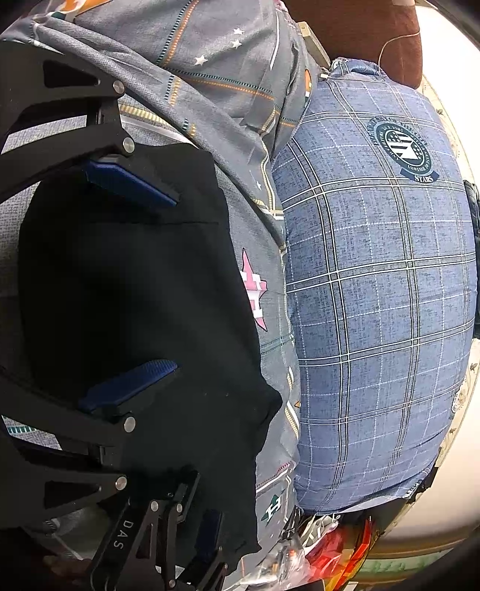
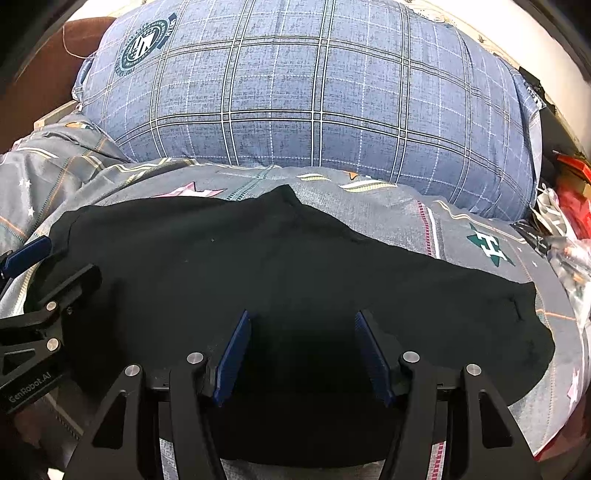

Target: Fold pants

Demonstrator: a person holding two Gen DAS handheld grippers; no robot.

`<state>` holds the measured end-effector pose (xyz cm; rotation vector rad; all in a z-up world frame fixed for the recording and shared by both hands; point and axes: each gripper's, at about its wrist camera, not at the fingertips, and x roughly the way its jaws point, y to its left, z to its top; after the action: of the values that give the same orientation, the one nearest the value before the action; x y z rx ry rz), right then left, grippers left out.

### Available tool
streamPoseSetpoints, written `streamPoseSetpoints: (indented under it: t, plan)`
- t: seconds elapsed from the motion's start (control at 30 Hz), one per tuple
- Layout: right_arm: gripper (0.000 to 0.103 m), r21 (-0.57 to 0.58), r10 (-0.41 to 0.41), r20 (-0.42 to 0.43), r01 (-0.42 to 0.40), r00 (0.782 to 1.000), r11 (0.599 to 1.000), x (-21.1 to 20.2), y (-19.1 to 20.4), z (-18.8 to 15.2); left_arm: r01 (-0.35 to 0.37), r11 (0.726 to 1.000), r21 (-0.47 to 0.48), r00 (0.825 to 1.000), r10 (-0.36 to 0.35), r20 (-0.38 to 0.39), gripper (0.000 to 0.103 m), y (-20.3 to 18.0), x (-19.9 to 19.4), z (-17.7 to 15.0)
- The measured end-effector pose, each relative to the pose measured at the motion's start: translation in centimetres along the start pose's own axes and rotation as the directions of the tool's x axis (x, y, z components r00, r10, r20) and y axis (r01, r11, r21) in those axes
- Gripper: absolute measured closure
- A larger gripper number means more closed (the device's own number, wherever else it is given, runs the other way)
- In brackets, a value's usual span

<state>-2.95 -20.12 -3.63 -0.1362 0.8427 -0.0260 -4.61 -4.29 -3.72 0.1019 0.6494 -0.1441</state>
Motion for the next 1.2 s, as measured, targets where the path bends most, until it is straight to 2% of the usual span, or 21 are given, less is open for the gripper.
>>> streamPoseSetpoints:
  t: [0.23,0.3,0.4,0.47,0.57,0.6,0.73,0.87,0.97,1.03,1.13,1.2]
  plan:
    - [0.043,0.01,0.014,0.005,-0.014,1.0,1.0,0.0,-0.4,0.1,-0.011,1.0,0.011,1.0,0.011,-0.012,0.019,0.0,0.3,-0.1]
    - [0.043,0.017,0.025,0.002,-0.025,1.0,1.0,0.1,-0.7,0.1,-0.038,0.999,0.02,0.998,0.039,-0.042,0.019,0.0,1.0,-0.3]
    - [0.043,0.059,0.042,-0.025,-0.04,0.999,0.997,0.7,-1.8,-0.1,-0.02,1.0,-0.022,0.993,0.017,-0.12,0.019,0.8,2.4,-0.7]
    - [0.043,0.108,0.052,-0.053,-0.046,0.997,0.993,1.4,-3.2,-0.3,-0.017,1.0,-0.025,0.991,0.013,-0.131,0.019,0.9,2.6,-0.6]
    - [0.043,0.164,0.03,-0.1,-0.014,0.995,0.986,2.6,-5.4,-1.0,-0.021,1.0,-0.012,0.991,0.019,-0.129,0.018,0.7,2.5,-0.8]
    - [0.041,0.181,0.037,-0.09,-0.02,0.995,0.983,2.6,-6.1,-1.2,-0.021,1.0,-0.009,0.991,0.02,-0.131,0.018,0.7,2.5,-0.8]
    - [0.037,0.206,-0.024,-0.084,0.041,0.996,0.978,2.6,-8.8,-1.9,-0.013,1.0,-0.017,0.991,0.011,-0.134,0.017,0.9,2.6,-0.9]
    - [0.037,0.269,-0.052,-0.087,0.074,0.995,0.96,2.3,-12.1,-2.7,-0.016,1.0,-0.011,0.992,0.014,-0.129,0.016,0.8,2.8,-0.9]
    - [0.037,0.323,-0.088,-0.095,0.114,0.992,0.939,2.2,-14.8,-3.4,-0.019,1.0,-0.005,0.992,0.018,-0.123,0.016,0.8,2.9,-1.0]
    - [0.037,0.386,-0.089,-0.072,0.11,0.993,0.916,1.3,-17.2,-3.8,-0.018,1.0,-0.005,0.993,0.018,-0.119,0.016,0.8,2.8,-1.0]
    - [0.037,0.498,-0.077,0.0,0.067,0.997,0.864,-1.1,-20.9,-4.8,-0.022,1.0,-0.008,0.994,0.021,-0.106,0.016,0.7,2.3,-1.1]
    - [0.037,0.594,-0.044,0.065,-0.003,0.997,0.804,-2.6,-23.9,-6.0,-0.03,1.0,0.0,0.996,0.03,-0.081,0.016,0.5,1.4,-1.1]
